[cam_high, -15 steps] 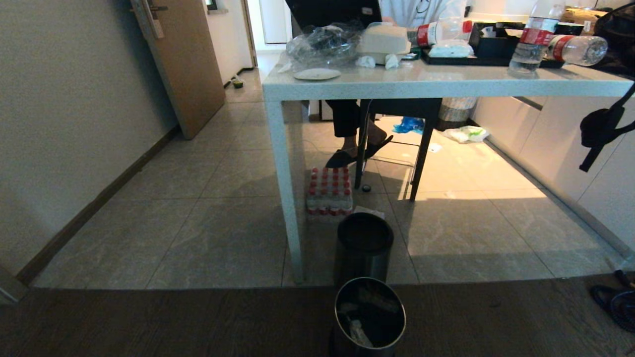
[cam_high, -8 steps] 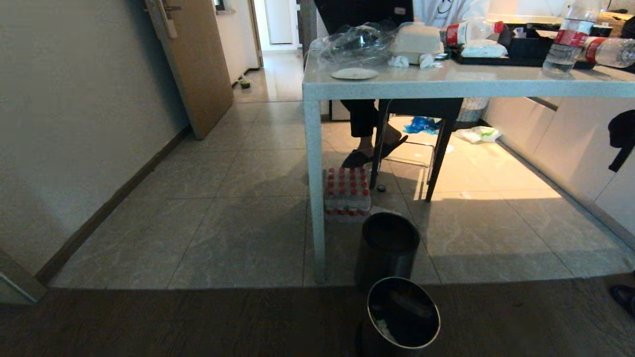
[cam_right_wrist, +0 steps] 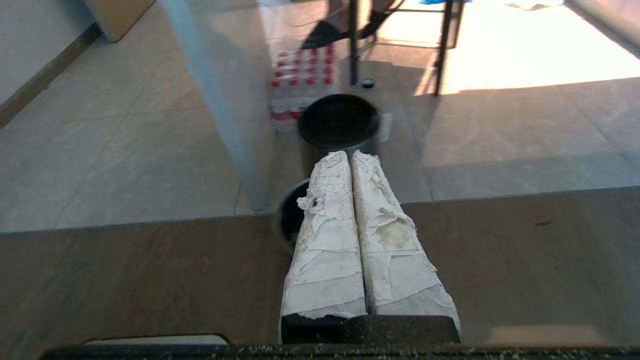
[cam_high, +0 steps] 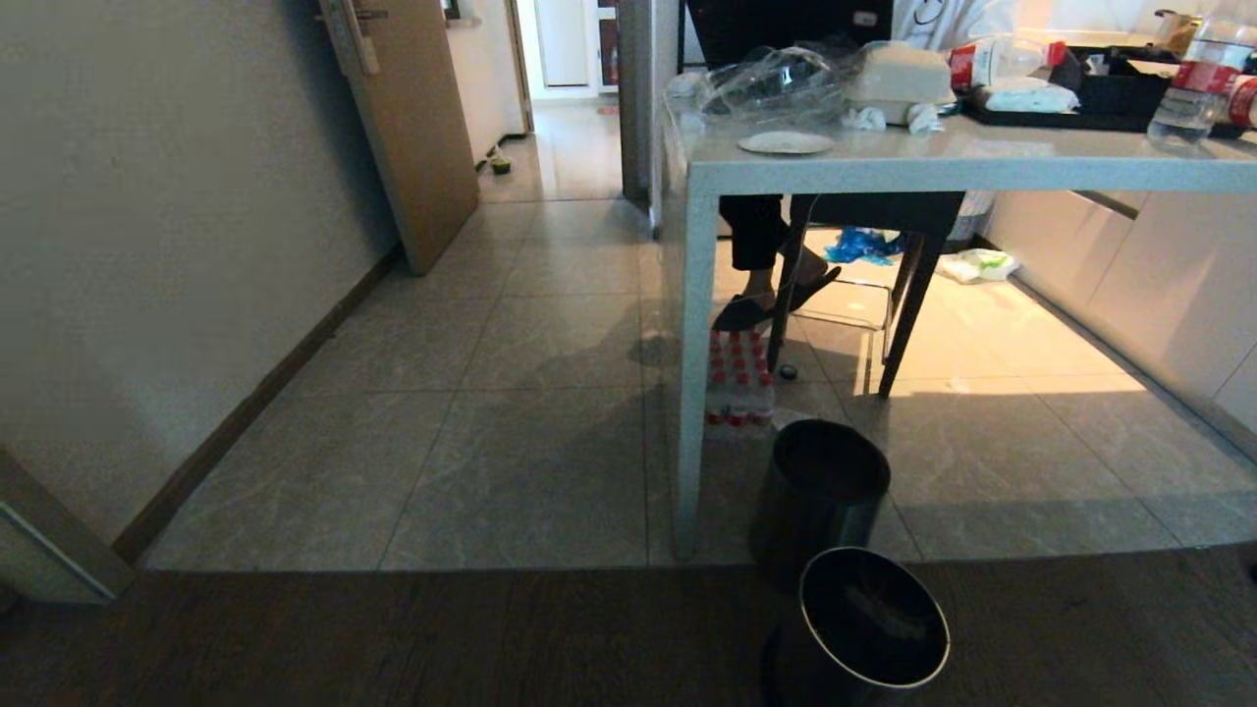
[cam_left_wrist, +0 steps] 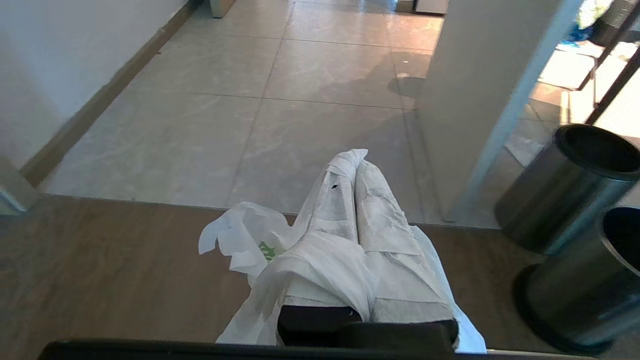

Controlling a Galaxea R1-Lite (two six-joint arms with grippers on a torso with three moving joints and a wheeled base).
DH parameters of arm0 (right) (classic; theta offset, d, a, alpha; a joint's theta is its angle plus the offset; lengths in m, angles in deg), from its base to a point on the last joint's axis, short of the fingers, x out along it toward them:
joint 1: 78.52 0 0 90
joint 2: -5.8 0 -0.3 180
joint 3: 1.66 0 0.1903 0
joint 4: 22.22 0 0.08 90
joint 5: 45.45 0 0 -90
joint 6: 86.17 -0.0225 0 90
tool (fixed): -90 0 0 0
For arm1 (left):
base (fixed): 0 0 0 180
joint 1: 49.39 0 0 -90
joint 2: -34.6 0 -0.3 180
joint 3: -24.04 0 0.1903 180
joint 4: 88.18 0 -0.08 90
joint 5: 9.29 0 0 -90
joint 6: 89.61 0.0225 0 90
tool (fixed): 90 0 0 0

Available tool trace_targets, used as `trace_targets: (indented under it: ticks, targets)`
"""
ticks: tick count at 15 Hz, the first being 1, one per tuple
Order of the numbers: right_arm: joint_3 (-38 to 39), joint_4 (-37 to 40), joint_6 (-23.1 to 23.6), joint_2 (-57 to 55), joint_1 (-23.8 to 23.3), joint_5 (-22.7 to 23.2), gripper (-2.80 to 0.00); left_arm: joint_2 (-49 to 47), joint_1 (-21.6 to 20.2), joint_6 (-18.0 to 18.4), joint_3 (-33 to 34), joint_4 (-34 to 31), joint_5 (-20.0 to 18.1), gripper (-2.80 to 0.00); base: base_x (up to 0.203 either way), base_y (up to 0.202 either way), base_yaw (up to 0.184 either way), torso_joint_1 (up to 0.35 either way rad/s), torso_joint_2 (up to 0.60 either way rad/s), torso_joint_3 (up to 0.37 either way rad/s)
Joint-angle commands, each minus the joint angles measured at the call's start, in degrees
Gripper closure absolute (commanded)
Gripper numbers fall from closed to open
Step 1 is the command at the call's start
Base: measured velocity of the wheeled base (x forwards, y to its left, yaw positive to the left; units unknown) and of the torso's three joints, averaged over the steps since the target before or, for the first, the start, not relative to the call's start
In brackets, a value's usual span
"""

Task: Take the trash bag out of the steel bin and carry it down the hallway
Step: Put the trash bag at the door

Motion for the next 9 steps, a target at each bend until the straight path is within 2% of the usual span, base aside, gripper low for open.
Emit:
trace_targets:
  ticks: [1,9]
  targets:
    - [0.0,0.01,-0.01,0.09,0.0,-0.01,0.0,-0.09,0.0,-0.03,0.01,0.0,0.02,0.0,0.0,0.192,0.0,0.002,0.0,0.002]
    - [0.0,0.01,-0.01,0.09,0.0,-0.01,0.0,-0.09,0.0,-0.03,0.01,0.0,0.02,0.0,0.0,0.194,0.002,0.002,0.0,0.003]
